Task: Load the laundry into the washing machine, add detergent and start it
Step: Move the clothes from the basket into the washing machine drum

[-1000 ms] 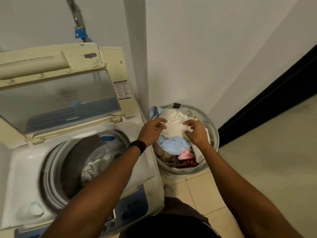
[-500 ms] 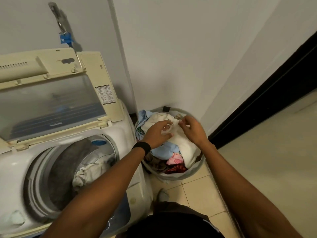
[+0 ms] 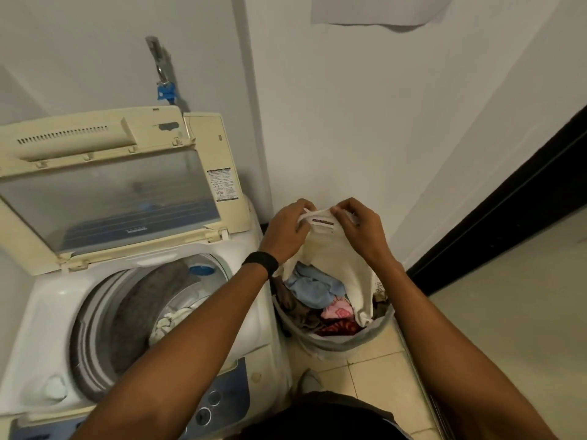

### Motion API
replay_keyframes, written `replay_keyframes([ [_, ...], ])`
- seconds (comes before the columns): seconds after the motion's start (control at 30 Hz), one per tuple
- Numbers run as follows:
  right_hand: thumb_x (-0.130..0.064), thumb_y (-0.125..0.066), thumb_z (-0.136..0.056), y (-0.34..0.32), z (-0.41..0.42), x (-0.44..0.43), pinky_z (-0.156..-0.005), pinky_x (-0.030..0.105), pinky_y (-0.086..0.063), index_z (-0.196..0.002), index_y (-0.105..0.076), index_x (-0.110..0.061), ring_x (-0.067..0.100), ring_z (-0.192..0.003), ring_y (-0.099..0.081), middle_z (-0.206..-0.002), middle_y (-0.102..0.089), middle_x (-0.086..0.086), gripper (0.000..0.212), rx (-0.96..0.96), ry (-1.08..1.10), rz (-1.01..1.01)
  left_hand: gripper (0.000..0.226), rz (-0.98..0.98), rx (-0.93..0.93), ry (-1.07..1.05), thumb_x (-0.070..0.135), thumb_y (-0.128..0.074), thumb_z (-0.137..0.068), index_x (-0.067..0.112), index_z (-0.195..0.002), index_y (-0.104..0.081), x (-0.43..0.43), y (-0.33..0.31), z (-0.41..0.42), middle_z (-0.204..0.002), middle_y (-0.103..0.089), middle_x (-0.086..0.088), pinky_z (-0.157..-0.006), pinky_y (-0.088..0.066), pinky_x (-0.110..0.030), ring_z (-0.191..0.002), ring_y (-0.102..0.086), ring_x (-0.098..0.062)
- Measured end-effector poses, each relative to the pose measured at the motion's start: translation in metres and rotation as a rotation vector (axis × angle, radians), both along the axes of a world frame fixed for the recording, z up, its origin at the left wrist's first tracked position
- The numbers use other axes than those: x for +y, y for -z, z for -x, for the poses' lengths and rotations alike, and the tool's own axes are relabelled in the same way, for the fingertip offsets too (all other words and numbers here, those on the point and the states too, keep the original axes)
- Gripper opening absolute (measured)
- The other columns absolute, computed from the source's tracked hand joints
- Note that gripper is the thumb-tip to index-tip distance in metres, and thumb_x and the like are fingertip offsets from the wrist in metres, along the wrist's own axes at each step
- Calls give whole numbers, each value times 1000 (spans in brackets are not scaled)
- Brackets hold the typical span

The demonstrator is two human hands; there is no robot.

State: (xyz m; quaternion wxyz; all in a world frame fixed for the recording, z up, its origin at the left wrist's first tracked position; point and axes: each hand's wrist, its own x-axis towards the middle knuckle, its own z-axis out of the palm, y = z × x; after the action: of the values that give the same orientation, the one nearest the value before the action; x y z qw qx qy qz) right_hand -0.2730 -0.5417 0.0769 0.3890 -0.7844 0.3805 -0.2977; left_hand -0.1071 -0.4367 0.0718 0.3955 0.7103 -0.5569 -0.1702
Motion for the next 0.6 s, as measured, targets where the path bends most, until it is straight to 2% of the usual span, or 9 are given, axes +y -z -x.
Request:
replay_keyframes([
  [0.07,-34,-61,-102,-9,-2,-3,-72,13,-45,-100,-68,-19,-3,-83,-62,-90,-68,-15,16,-53,63,0,32,0,-116,-6,1,-58,-89,13,-118,-61,6,7,-5,-101,-64,-4,-76,-49,-30,-90,-59,-18],
  [0.13,-34,-60,-103,-18,-2,-7,-72,13,-44,-101,-67,-18,-4,-85,-61,-92,-67,-15,18,-90,102,34,24,12,-160,-110,1,-59,-91,9,-113,-63,12,16,-12,-98,-61,-6,-74,-49,-36,-87,-59,-22],
  [0.2,-37,-58,-104,-21,0,-12,-74,18,-45,-101,-65,-19,-3,-86,-60,-94,-67,-17,20,-99,136,56,16,21,-163,-208,7,-61,-96,9,-111,-66,15,17,-17,-100,-58,-5,-71,-43,-29,-86,-58,-21],
  [0.27,-38,-57,-104,-19,2,-13,-78,27,-49,-102,-65,-19,-1,-88,-60,-96,-67,-17,21,-84,170,34,22,49,-115,-249,9,-59,-98,10,-118,-69,10,10,-18,-109,-60,-7,-76,-39,-19,-91,-58,-16],
  [0.37,-36,-64,-100,-17,1,-7,-80,38,-53,-110,-63,-22,6,-91,-61,-103,-66,-10,17,-61,132,37,27,82,19,-188,12,-54,-103,15,-124,-70,1,-14,-14,-116,-69,0,-79,-42,-12,-98,-61,-9],
  [0.4,-36,-70,-96,-17,0,-3,-80,33,-52,-117,-61,-25,5,-96,-61,-109,-63,-8,26,-55,56,40,26,91,42,-155,15,-53,-105,17,-123,-71,-1,-20,-13,-117,-72,3,-82,-45,-12,-101,-63,-8],
  [0.5,-44,-85,-79,-21,-6,8,-90,17,-47,-146,-44,-35,0,-114,-57,-129,-54,-7,79,16,-221,30,21,113,70,-107,23,-52,-106,19,-115,-71,-8,-28,-9,-105,-73,7,-78,-50,-21,-92,-65,-8],
  [0.57,-57,-87,-72,-23,-12,13,-95,22,-50,-152,-33,-42,2,-117,-59,-134,-58,-13,98,117,-318,27,13,120,111,-123,26,-60,-103,18,-104,-71,-12,-32,-4,-85,-68,10,-70,-47,-22,-76,-60,-6],
  [0.6,-59,-85,-73,-24,-14,15,-92,24,-53,-151,-35,-42,4,-111,-63,-131,-63,-13,94,151,-310,28,11,127,147,-138,28,-65,-100,18,-98,-69,-15,-36,-3,-78,-64,11,-67,-47,-22,-70,-57,-6],
])
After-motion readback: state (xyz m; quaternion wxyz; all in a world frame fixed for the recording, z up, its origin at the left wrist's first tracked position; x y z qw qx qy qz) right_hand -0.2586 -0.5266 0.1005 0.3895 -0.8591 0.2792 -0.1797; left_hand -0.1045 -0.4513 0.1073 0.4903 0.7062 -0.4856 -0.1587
